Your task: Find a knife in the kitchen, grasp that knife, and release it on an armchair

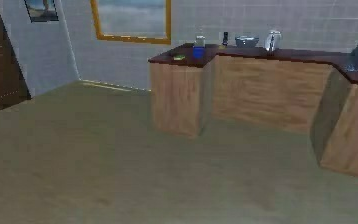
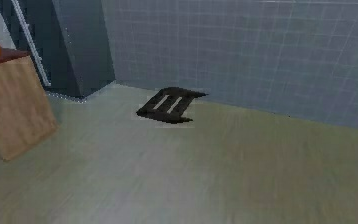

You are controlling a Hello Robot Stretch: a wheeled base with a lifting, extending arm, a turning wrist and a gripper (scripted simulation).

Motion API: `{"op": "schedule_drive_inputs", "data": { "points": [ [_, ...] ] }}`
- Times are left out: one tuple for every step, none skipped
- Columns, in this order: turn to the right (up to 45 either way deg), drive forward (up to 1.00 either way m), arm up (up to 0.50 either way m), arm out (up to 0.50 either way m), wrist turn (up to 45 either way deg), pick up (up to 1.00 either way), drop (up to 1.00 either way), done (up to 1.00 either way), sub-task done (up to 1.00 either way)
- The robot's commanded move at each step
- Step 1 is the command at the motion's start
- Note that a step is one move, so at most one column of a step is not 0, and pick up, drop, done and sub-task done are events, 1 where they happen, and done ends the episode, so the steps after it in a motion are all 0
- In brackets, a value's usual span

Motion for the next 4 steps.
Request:
{"op": "schedule_drive_inputs", "data": {
  "points": [
    [0.0, 1.0, 0.0, 0.0, 0.0, 0.0, 0.0, 0.0, 0.0],
    [0.0, 0.45, 0.0, 0.0, 0.0, 0.0, 0.0, 0.0, 0.0],
    [-45.0, 0.0, 0.0, 0.0, 0.0, 0.0, 0.0, 0.0, 0.0],
    [-45.0, 0.0, 0.0, 0.0, 0.0, 0.0, 0.0, 0.0, 0.0]
  ]
}}
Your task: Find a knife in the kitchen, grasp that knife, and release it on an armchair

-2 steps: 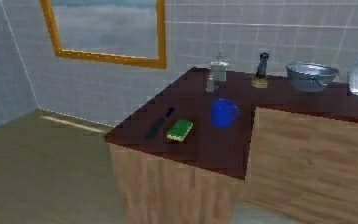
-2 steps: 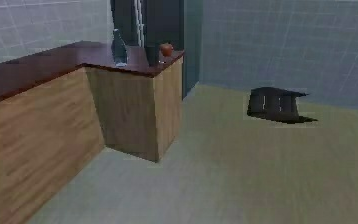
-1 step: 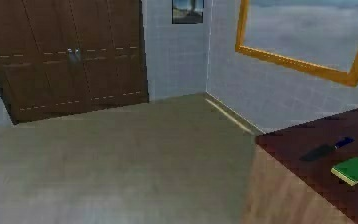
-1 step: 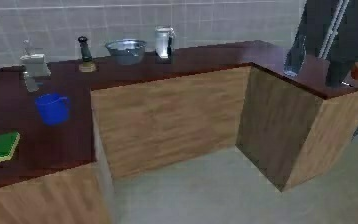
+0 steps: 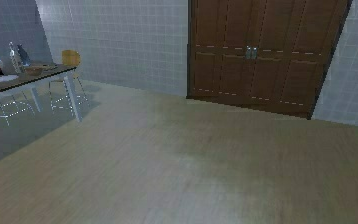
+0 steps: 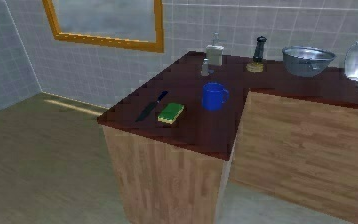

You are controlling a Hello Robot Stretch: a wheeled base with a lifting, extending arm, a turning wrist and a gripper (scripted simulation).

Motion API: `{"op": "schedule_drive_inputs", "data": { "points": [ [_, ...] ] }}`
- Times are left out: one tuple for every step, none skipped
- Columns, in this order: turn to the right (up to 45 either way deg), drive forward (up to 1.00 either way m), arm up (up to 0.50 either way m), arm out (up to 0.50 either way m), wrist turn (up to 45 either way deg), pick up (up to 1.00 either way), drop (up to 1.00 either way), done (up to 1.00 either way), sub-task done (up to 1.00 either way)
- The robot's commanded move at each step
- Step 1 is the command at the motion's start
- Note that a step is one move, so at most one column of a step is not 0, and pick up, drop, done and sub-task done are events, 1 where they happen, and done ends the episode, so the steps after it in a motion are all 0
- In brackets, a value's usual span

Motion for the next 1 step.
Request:
{"op": "schedule_drive_inputs", "data": {
  "points": [
    [0.0, 0.0, 0.5, 0.0, 0.0, 0.0, 0.0, 0.0, 0.0]
  ]
}}
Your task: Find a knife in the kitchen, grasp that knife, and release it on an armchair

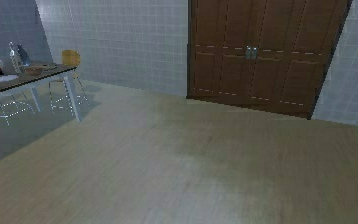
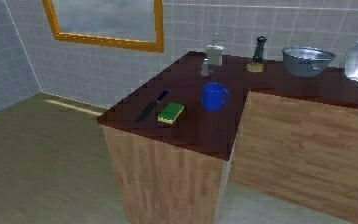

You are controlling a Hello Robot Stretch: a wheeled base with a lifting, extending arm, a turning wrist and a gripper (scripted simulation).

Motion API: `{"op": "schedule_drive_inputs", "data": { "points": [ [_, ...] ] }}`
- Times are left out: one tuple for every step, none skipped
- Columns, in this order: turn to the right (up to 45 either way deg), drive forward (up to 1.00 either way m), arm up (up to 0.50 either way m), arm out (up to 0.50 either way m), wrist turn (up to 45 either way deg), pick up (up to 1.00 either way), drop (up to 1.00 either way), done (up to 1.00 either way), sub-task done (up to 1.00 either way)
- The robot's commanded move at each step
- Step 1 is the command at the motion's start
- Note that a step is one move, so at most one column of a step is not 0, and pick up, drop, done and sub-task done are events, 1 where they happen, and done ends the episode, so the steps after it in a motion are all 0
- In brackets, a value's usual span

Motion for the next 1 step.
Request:
{"op": "schedule_drive_inputs", "data": {
  "points": [
    [0.0, 0.0, 0.38, 0.0, 0.0, 0.0, 0.0, 0.0, 0.0]
  ]
}}
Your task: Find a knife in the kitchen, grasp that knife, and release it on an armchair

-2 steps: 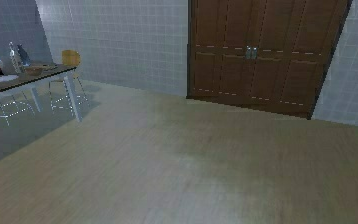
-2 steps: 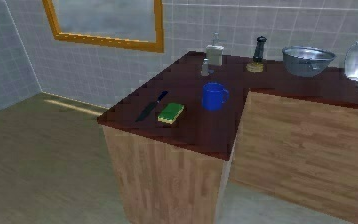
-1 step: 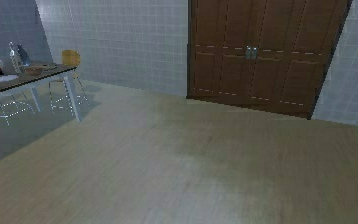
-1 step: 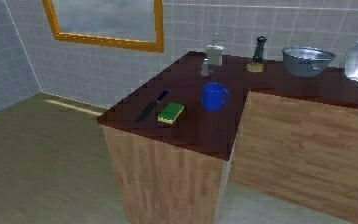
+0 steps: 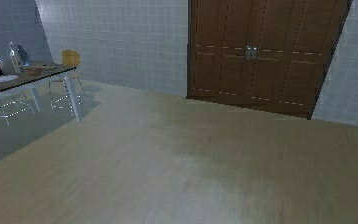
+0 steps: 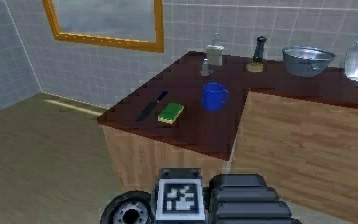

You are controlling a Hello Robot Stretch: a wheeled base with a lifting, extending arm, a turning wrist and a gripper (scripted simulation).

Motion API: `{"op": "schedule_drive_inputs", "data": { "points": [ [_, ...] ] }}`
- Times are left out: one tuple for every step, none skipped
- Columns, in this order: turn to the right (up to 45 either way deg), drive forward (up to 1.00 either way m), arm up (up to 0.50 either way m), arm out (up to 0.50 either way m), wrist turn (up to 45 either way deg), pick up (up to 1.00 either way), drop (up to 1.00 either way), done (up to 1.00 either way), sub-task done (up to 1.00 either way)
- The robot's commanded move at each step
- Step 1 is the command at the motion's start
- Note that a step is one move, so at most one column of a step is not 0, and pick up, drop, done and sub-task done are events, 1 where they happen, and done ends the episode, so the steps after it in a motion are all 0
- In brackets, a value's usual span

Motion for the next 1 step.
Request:
{"op": "schedule_drive_inputs", "data": {
  "points": [
    [0.0, 0.0, 0.0, 0.5, 0.0, 0.0, 0.0, 0.0, 0.0]
  ]
}}
